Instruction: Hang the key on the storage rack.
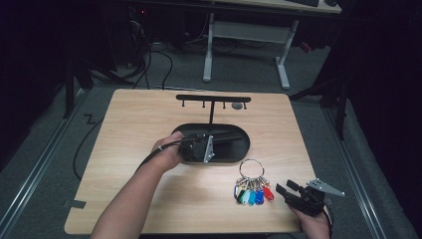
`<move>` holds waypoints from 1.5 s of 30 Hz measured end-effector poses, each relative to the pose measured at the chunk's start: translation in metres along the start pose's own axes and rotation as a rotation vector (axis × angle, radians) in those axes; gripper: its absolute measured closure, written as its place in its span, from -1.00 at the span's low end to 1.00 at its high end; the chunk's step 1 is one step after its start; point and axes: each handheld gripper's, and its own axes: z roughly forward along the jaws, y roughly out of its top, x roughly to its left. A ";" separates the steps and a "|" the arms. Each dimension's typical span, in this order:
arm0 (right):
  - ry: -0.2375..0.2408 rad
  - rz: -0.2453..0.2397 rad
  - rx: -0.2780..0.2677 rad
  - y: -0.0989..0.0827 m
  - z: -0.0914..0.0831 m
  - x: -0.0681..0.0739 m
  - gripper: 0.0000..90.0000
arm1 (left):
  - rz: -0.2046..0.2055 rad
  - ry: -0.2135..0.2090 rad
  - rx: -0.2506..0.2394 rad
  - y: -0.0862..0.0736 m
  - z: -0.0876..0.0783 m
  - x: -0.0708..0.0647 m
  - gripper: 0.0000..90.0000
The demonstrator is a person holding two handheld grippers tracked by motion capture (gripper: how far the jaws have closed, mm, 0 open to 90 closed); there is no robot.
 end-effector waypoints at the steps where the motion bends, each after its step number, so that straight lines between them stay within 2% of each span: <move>1: 0.000 0.000 0.001 0.000 0.000 0.000 -0.10 | 0.013 0.008 0.003 -0.001 0.002 0.000 0.63; 2: 0.001 0.001 0.002 0.000 0.000 0.000 -0.10 | 0.023 0.016 0.012 -0.002 0.005 0.000 0.63; 5: 0.002 0.002 0.003 0.000 0.001 0.000 -0.10 | 0.003 0.011 0.035 -0.008 0.011 0.002 0.63; 15: 0.002 0.003 -0.003 0.000 0.000 0.001 -0.10 | -0.010 -0.030 0.119 -0.014 0.023 0.000 0.57; 17: 0.003 -0.001 -0.003 0.000 0.000 0.002 -0.10 | -0.021 -0.044 0.139 -0.015 0.024 0.000 0.50; 19: 0.003 0.001 -0.002 0.000 0.000 0.002 -0.10 | -0.015 -0.046 0.148 -0.017 0.024 -0.002 0.45; 22: 0.004 0.003 -0.001 0.000 0.000 0.002 -0.10 | -0.035 -0.065 0.174 -0.021 0.026 -0.004 0.33; 24: 0.004 0.006 0.002 0.000 0.000 0.002 -0.10 | -0.058 -0.073 0.172 -0.024 0.025 -0.004 0.27; 26: 0.005 0.006 0.002 0.000 0.000 0.002 -0.10 | -0.103 -0.088 0.164 -0.027 0.023 -0.003 0.24; 31: 0.008 -0.001 0.007 0.000 0.002 0.002 -0.10 | -0.115 -0.077 0.170 -0.033 0.013 -0.005 0.22; 36: 0.011 -0.013 0.011 0.000 0.003 0.005 -0.10 | -0.146 -0.072 0.171 -0.041 0.004 -0.006 0.25; 41: 0.007 -0.017 0.016 0.000 0.003 0.005 -0.10 | -0.177 -0.059 0.151 -0.042 -0.009 -0.001 0.25; 45: 0.005 -0.017 0.011 0.000 0.002 0.005 -0.10 | -0.215 -0.051 0.110 -0.041 -0.020 -0.002 0.26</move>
